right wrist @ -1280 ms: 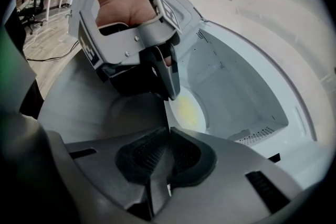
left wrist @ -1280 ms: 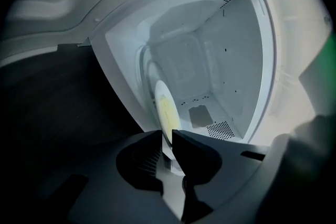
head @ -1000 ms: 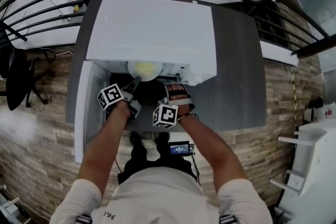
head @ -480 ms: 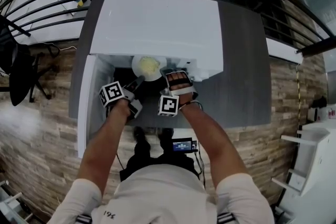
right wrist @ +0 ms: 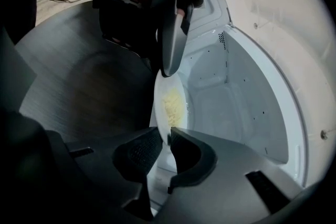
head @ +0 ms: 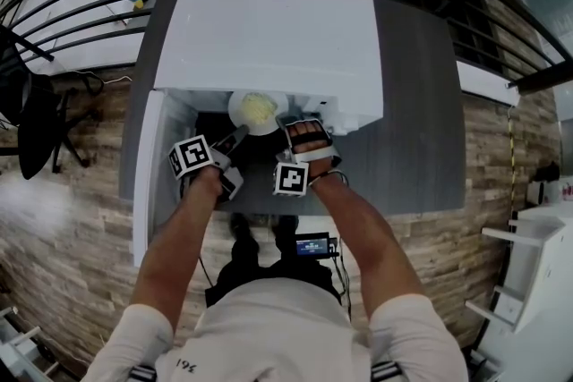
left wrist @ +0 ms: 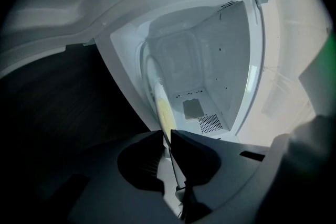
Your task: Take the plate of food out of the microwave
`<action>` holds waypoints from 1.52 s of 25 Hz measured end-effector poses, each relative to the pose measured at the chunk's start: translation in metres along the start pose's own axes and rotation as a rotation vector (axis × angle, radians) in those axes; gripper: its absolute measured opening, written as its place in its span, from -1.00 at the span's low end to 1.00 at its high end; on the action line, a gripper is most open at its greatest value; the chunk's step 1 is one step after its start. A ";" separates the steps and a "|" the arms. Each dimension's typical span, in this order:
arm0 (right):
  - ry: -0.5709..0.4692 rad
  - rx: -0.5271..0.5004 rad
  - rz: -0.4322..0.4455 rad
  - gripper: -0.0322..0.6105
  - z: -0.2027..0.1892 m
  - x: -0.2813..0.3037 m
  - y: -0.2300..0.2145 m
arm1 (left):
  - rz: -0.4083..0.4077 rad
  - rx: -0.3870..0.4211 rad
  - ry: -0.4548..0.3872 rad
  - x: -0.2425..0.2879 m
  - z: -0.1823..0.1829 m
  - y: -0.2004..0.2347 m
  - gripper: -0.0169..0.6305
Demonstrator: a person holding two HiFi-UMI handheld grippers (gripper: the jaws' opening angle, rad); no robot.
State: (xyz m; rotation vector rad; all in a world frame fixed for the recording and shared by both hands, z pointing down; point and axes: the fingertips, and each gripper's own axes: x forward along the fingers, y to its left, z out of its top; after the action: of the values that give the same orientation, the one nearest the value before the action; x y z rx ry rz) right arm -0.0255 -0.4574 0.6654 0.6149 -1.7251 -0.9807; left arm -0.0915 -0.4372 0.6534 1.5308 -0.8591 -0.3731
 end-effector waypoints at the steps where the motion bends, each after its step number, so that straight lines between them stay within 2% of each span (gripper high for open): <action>1: 0.000 -0.005 -0.006 -0.75 0.000 -0.001 0.000 | -0.001 0.010 0.000 0.000 0.000 -0.001 -0.82; 12: -0.021 -0.044 -0.014 -0.81 0.003 -0.022 0.008 | -0.030 0.081 0.005 -0.009 -0.010 -0.009 -0.82; 15: -0.024 -0.059 -0.027 -0.81 0.003 -0.026 0.008 | -0.031 0.061 0.013 -0.010 -0.015 -0.008 -0.82; 25: -0.057 -0.075 -0.029 -0.84 0.003 -0.032 0.003 | -0.044 0.087 0.040 0.000 -0.001 -0.009 -0.75; 28: -0.076 -0.100 -0.029 -0.84 0.002 -0.035 0.006 | -0.045 0.085 0.025 0.003 0.007 -0.007 -0.73; 34: -0.114 -0.124 -0.035 -0.84 0.004 -0.038 0.007 | 0.031 0.123 -0.022 0.008 0.024 0.008 -0.73; 38: -0.126 -0.131 -0.023 -0.84 0.002 -0.040 0.010 | 0.037 0.174 -0.015 0.008 0.022 0.006 -0.73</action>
State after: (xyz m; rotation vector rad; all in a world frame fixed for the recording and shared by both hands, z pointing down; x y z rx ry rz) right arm -0.0130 -0.4201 0.6527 0.4979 -1.7500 -1.1595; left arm -0.1031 -0.4581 0.6578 1.6714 -0.9502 -0.2888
